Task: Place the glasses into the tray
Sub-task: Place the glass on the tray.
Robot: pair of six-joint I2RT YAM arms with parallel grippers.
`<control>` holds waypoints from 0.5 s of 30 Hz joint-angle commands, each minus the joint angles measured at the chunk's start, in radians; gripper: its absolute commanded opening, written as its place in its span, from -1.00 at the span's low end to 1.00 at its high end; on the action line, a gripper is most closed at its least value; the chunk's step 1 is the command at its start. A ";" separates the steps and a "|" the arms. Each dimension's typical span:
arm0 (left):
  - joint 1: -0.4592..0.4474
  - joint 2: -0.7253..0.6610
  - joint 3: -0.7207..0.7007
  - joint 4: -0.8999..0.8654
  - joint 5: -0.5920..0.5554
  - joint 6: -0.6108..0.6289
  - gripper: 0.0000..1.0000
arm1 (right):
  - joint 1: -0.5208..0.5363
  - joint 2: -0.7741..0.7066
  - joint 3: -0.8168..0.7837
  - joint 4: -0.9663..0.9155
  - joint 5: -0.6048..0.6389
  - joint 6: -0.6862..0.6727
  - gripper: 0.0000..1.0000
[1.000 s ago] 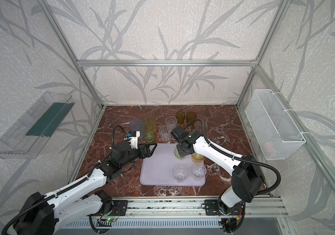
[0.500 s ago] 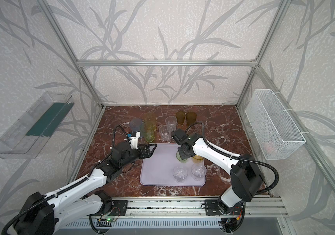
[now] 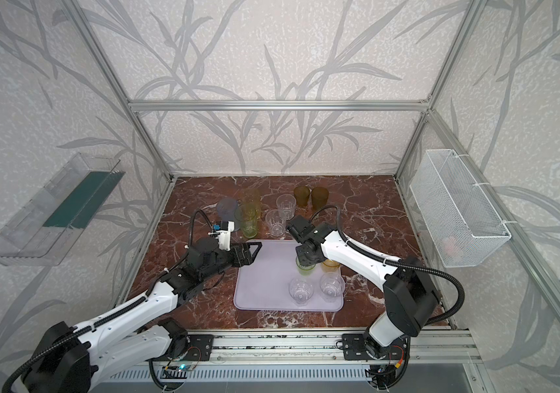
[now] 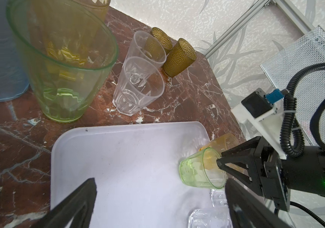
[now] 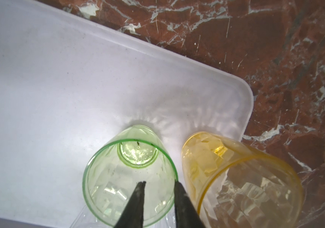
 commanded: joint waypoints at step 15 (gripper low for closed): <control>-0.001 0.127 0.253 -0.238 -0.160 0.072 0.98 | -0.045 -0.376 -0.202 0.309 -0.190 0.066 0.98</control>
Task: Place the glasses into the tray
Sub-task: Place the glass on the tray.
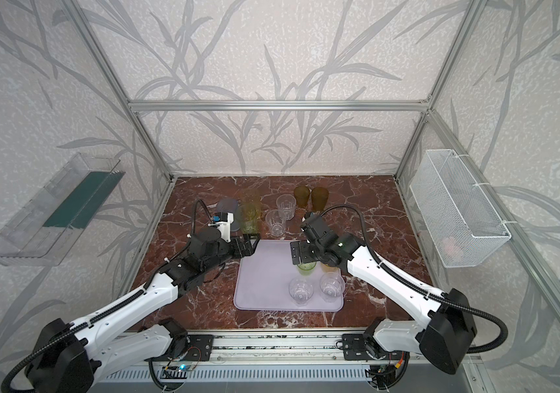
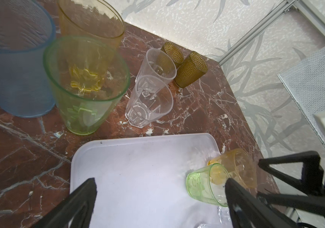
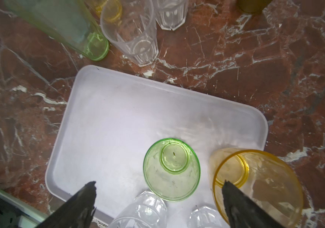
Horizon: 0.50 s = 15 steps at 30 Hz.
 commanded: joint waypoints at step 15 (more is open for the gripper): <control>-0.006 0.318 0.304 -0.135 0.006 0.083 0.98 | -0.201 -0.149 -0.193 0.197 -0.261 0.056 0.98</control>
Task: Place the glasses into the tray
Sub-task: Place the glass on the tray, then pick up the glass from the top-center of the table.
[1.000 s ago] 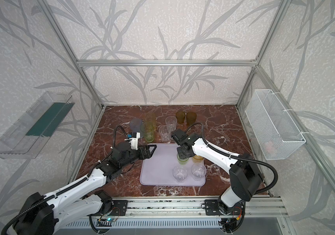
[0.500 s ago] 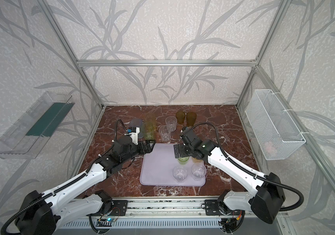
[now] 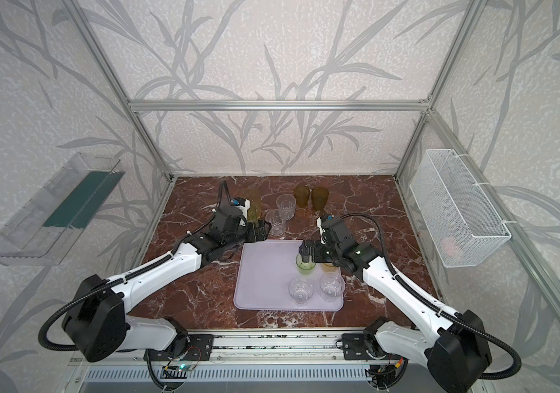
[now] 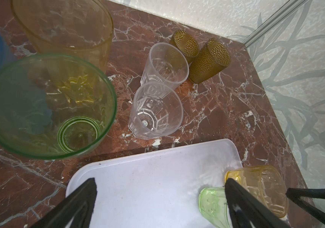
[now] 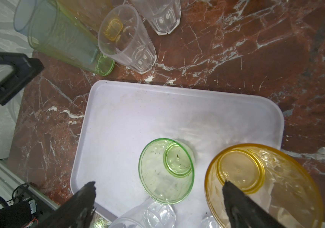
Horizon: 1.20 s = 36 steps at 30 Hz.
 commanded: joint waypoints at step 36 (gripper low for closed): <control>-0.153 -0.137 -0.091 0.095 -0.108 0.205 0.98 | -0.330 0.869 0.860 -0.110 0.094 -0.191 -0.01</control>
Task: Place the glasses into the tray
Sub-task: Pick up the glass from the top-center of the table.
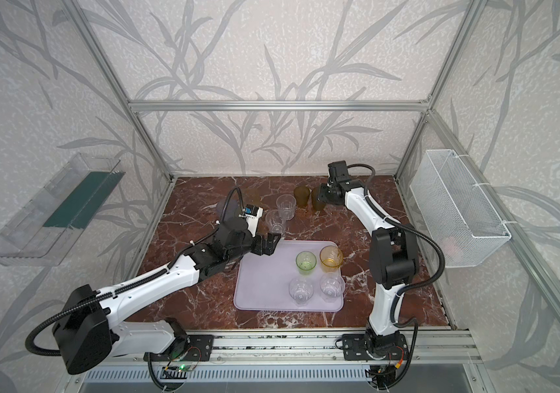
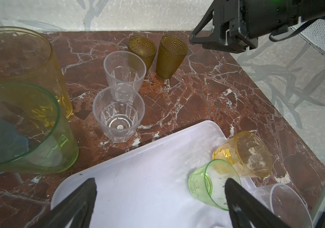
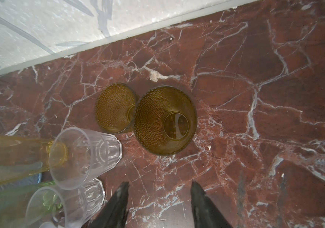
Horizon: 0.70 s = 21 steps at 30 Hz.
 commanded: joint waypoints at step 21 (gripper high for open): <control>-0.003 -0.088 -0.088 0.025 -0.072 0.042 0.99 | -0.010 0.219 0.288 -0.198 0.161 -0.032 -0.40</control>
